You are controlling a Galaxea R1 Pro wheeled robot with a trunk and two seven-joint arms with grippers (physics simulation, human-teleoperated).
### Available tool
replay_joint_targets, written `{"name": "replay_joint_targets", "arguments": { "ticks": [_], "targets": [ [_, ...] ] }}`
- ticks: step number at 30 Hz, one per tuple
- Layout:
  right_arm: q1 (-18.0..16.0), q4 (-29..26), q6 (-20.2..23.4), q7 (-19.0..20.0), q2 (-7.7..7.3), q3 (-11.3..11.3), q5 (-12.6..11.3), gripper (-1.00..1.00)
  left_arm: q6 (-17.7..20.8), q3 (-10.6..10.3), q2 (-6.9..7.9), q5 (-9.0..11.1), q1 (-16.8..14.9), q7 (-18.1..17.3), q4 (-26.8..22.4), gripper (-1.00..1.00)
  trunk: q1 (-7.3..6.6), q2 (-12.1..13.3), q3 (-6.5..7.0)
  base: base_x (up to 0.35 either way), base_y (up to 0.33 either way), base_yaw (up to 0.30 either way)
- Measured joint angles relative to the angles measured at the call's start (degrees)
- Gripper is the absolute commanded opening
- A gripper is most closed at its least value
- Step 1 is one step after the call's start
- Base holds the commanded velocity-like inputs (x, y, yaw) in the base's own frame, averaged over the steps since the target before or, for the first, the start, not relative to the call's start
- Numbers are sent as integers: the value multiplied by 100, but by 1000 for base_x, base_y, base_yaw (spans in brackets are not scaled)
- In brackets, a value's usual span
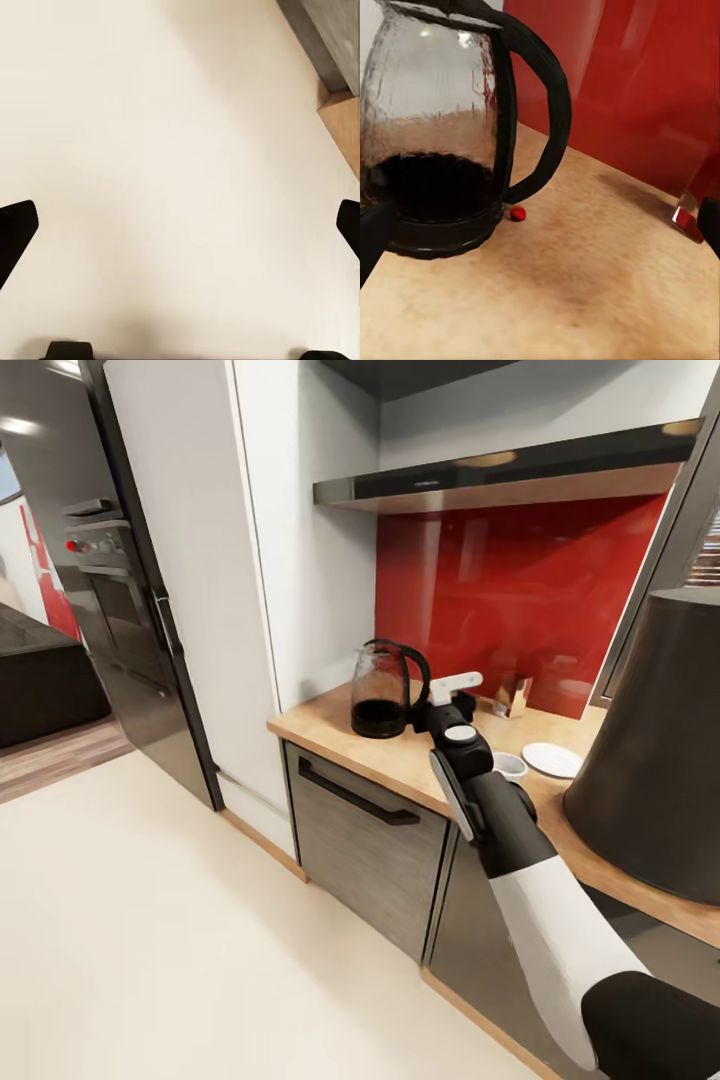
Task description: Set up a coffee station on the kitchen countertop: keep the coffee maker on the countertop, move the bottle of coffee from the kitchen shelf to the counter next to the coffee maker, place a paper coffee filter on top of the coffee maker, put the saucer next to the coffee maker with the coffee cup on the saucer, and place the electric kettle next to the coffee maker.
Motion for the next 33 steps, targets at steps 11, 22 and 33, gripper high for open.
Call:
{"name": "replay_joint_targets", "arguments": {
  "ticks": [11, 22, 33],
  "targets": [
    [-2, 146, -47, -14, -1, 0, 3, 100, 0, 1, -4, -5, 0, -1, 0, 100, 1, 0, 0, 80, -52, 0],
    [-190, 298, -40, -26, 10, -8, 7, 100, -1, 1, -1, -8, 0, -1, 4, 100, 1, 0, 0, 110, -3, 0],
    [-838, 1487, -209, -31, -24, -510, 3, 100, -1, 2, 0, -8, 0, -2, 4, 100, 1, 0, 0, 4, 0, 0]
  ]
}}
